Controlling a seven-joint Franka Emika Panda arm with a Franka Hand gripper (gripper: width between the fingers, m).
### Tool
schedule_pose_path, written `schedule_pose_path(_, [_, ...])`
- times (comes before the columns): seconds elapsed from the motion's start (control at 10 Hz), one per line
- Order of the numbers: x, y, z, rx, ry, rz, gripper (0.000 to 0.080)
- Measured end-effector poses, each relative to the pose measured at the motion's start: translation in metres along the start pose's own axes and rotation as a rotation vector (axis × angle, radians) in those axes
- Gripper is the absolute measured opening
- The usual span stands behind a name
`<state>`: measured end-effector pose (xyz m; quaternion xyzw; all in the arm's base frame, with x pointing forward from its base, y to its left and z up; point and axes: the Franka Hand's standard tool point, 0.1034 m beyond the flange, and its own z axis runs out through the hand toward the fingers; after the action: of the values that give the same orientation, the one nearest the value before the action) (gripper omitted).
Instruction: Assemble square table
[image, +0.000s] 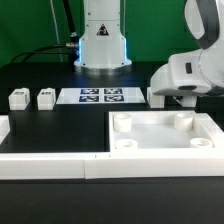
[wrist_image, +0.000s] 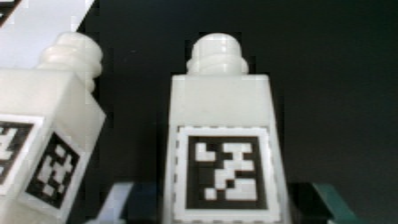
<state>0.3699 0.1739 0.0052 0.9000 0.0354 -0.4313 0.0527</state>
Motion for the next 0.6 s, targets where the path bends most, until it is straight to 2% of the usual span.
schedule_pose_path(0.5, [0.0,0.0001,-0.0002,0.0,0.0,0.0,0.0289])
schedule_pose_path(0.6, [-0.0043,0.0043,-0.0076,-0.002,-0.01,-0.028,0.0289])
